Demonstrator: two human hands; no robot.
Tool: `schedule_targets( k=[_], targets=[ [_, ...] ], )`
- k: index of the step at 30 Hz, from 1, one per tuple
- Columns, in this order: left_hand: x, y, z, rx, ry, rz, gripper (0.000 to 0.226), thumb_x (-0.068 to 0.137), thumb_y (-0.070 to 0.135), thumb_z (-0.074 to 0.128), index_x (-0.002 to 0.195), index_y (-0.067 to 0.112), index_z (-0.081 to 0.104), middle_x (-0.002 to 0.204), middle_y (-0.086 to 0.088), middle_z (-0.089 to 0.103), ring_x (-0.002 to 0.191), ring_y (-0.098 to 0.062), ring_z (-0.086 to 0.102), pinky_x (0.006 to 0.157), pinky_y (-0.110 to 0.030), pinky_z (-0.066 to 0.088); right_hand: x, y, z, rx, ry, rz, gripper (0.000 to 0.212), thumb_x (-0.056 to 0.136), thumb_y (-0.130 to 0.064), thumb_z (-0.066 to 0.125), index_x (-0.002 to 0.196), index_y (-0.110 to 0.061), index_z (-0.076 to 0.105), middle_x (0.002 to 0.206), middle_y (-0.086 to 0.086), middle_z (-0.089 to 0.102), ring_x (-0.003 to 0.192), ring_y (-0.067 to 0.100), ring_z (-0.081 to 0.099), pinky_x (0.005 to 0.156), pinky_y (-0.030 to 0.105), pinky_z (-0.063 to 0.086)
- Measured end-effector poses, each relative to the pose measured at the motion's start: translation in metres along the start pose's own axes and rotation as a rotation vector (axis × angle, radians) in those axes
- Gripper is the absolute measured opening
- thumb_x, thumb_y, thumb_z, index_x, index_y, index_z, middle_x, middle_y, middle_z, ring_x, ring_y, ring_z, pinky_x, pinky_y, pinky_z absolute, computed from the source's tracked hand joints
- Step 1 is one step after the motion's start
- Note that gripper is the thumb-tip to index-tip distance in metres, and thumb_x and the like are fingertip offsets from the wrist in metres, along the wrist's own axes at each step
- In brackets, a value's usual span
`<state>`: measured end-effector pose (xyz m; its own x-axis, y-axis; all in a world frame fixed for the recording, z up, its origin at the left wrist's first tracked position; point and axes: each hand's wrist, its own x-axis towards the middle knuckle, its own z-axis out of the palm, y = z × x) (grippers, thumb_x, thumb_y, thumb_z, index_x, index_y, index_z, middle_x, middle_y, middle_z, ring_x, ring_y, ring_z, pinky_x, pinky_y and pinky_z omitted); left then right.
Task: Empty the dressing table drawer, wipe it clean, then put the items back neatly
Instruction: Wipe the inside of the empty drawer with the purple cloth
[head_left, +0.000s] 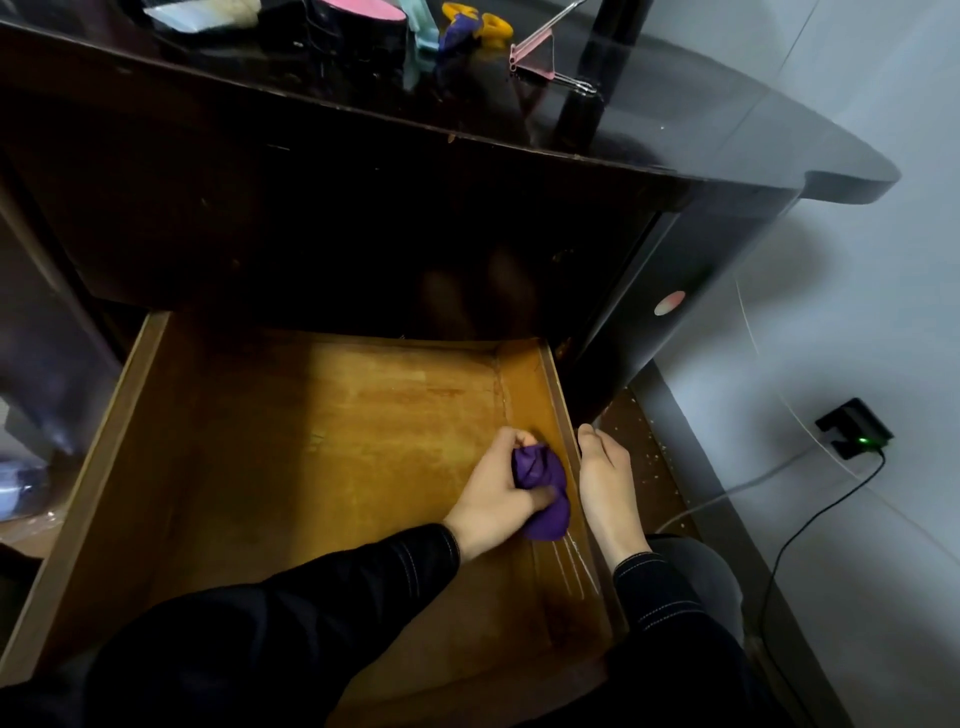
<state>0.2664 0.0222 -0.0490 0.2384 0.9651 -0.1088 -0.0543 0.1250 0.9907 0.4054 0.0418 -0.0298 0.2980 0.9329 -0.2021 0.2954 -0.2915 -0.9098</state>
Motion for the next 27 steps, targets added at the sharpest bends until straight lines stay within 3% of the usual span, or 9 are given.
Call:
schedule_targets(
  k=[5,8,11,13,17,19,23,25,27],
  targets=[
    [-0.003,-0.006,-0.002,0.102,-0.092,0.070,0.064,0.063,0.002,0.078,0.113,0.025,0.044,0.117,-0.015,0.052,0.108,-0.031,0.057,0.092,-0.044,0.052,-0.001,-0.003,0.001,0.001,0.003,0.013,0.041,0.109,-0.036,0.039,0.122,-0.006,0.064,0.117,0.016,0.068,0.112,0.032,0.063,0.105,0.053,0.048],
    [-0.008,-0.019,-0.004,0.306,-0.108,0.031,0.058,0.066,-0.001,0.077,0.111,0.018,0.045,0.113,-0.012,0.053,0.106,-0.029,0.054,0.094,-0.040,0.049,-0.002,-0.003,0.000,-0.007,-0.004,0.017,0.042,0.109,-0.037,0.039,0.120,-0.007,0.064,0.116,0.018,0.068,0.112,0.036,0.063,0.106,0.057,0.047],
    [-0.007,-0.014,-0.005,0.226,-0.069,-0.005,0.050,0.066,-0.007,0.076,0.104,0.010,0.049,0.101,-0.009,0.061,0.096,-0.026,0.059,0.087,-0.046,0.050,-0.002,-0.003,0.001,-0.005,0.002,0.014,0.043,0.108,-0.038,0.038,0.123,-0.006,0.063,0.119,0.019,0.068,0.114,0.037,0.062,0.107,0.056,0.046],
    [-0.005,-0.001,-0.003,0.106,-0.031,0.051,0.049,0.063,-0.006,0.076,0.102,0.010,0.050,0.093,-0.011,0.062,0.087,-0.024,0.059,0.082,-0.046,0.052,-0.001,-0.002,0.002,-0.003,0.013,0.002,0.039,0.109,-0.035,0.040,0.115,-0.008,0.067,0.112,0.016,0.070,0.108,0.034,0.064,0.102,0.051,0.049],
    [-0.004,0.013,0.006,-0.016,0.042,0.182,0.048,0.070,-0.001,0.077,0.107,0.018,0.052,0.105,-0.010,0.064,0.098,-0.026,0.065,0.086,-0.037,0.056,0.000,0.001,0.002,-0.007,0.032,0.007,0.033,0.109,-0.029,0.042,0.094,-0.018,0.069,0.092,0.007,0.071,0.096,0.027,0.066,0.084,0.036,0.050],
    [-0.007,0.003,0.006,0.025,0.055,0.161,0.046,0.073,-0.001,0.075,0.107,0.017,0.050,0.103,-0.011,0.064,0.098,-0.027,0.064,0.087,-0.040,0.055,-0.001,0.000,0.000,-0.015,0.017,0.018,0.035,0.109,-0.033,0.040,0.099,-0.017,0.070,0.097,0.008,0.072,0.100,0.028,0.067,0.088,0.037,0.052],
    [-0.014,-0.013,0.002,0.163,-0.019,0.009,0.048,0.069,-0.007,0.076,0.106,0.007,0.048,0.105,-0.017,0.064,0.102,-0.035,0.062,0.092,-0.052,0.050,-0.003,-0.002,0.000,-0.001,0.004,0.037,0.042,0.108,-0.038,0.039,0.116,-0.006,0.066,0.114,0.020,0.069,0.111,0.038,0.064,0.105,0.055,0.048],
    [-0.012,-0.006,0.003,0.140,-0.031,0.040,0.049,0.063,-0.005,0.075,0.102,0.011,0.050,0.100,-0.011,0.065,0.094,-0.028,0.062,0.090,-0.052,0.051,-0.002,-0.001,0.000,0.003,0.005,0.030,0.038,0.108,-0.035,0.041,0.107,-0.008,0.067,0.108,0.019,0.070,0.106,0.037,0.064,0.101,0.052,0.050],
    [-0.009,0.007,0.005,0.073,-0.019,0.100,0.049,0.060,0.001,0.076,0.098,0.020,0.052,0.093,-0.001,0.063,0.087,-0.017,0.060,0.083,-0.042,0.054,-0.002,0.000,0.000,0.005,0.015,0.018,0.035,0.109,-0.030,0.042,0.094,-0.013,0.068,0.094,0.011,0.070,0.093,0.027,0.065,0.087,0.042,0.052]
  ],
)
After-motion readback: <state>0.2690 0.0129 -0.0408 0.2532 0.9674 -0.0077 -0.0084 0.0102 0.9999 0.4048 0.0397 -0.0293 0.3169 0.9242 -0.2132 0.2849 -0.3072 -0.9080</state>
